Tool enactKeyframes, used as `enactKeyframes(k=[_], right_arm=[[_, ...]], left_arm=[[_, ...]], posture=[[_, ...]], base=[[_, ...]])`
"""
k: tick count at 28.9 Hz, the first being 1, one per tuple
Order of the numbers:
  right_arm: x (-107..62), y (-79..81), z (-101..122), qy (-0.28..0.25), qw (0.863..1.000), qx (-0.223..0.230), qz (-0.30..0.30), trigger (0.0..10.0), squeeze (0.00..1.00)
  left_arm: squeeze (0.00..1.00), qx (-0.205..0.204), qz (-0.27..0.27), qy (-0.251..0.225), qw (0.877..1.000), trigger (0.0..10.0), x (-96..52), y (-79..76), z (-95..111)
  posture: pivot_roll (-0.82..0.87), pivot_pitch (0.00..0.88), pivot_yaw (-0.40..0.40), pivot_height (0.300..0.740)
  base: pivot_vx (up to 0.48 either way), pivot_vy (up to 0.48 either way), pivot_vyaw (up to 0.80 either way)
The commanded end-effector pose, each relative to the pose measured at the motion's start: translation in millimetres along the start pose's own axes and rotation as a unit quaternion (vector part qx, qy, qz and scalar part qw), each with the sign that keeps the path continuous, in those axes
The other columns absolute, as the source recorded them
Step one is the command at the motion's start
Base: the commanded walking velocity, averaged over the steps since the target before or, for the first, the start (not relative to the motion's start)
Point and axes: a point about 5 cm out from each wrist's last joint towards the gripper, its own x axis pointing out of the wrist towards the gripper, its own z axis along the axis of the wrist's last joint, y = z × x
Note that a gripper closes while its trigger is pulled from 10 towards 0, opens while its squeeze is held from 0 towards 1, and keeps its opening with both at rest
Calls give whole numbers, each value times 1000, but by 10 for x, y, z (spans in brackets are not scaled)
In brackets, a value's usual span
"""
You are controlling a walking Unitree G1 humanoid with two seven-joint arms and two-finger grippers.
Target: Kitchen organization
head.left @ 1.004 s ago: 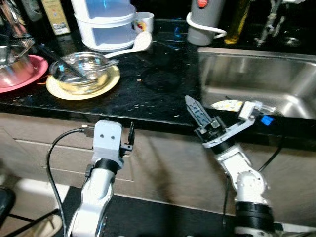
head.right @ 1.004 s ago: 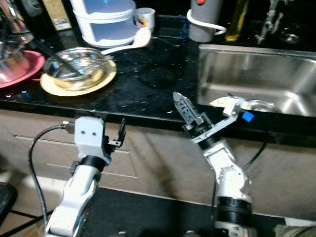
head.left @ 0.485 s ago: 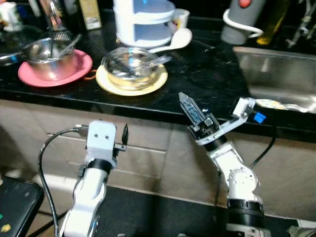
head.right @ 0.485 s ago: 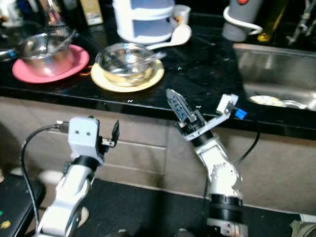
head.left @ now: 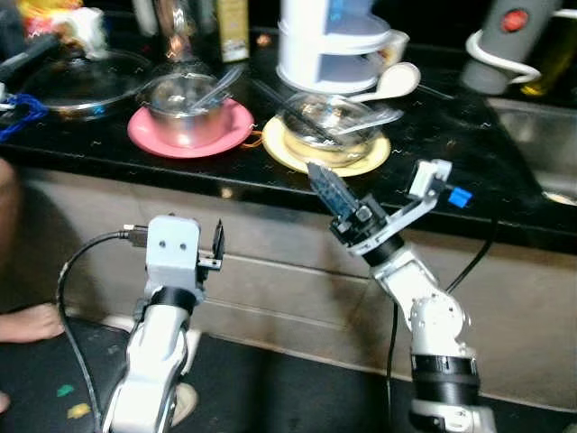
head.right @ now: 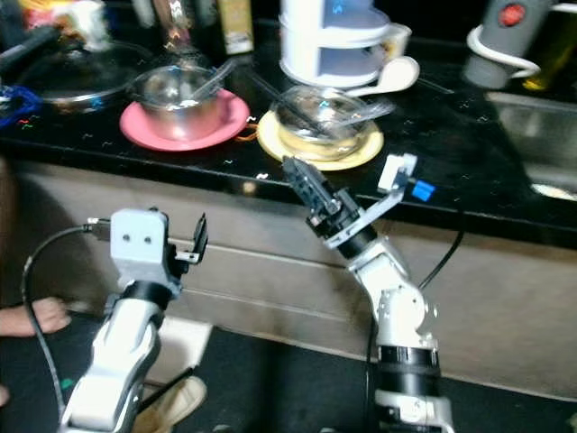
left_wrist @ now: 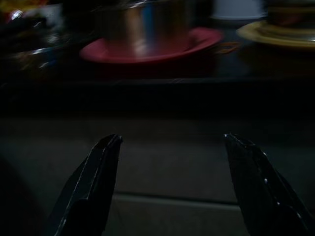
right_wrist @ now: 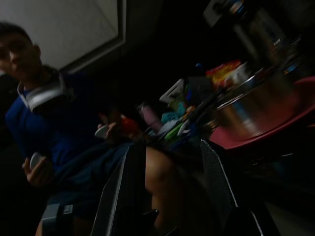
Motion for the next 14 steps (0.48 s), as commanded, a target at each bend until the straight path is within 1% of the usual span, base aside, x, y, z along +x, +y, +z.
enactKeyframes(k=[1,2,5,9,12,14], right_arm=[[-24,-19,19,1,1000,-7,-9,10000,0],[-20,-15,17,1,1000,-7,-8,10000,0],[-15,-4,15,1,1000,-7,-8,10000,0],[-14,0,14,2,1000,-8,-8,10000,0],[-16,0,13,3,1000,-10,-9,10000,0],[-14,3,-3,10,1000,-16,-10,10000,0]], left_arm=[[0,-13,-13,12,1000,10000,-10,-61,-37],[0,-14,-16,17,1000,10000,-12,-67,-48],[0,-27,-22,34,999,10000,-19,-80,-94],[0,-27,-23,35,999,10000,-17,-80,-98],[0,-21,-11,33,999,10000,-6,-53,-95],[0,-27,-10,34,999,10000,-2,-47,-101]], posture=[[56,49,-50,732],[54,50,-48,732],[51,51,-46,732],[51,52,-46,732],[52,55,-45,732],[53,57,-47,732]], base=[[0,0,0],[0,0,0],[0,-480,0],[0,-480,0],[0,-480,0],[0,0,0]])
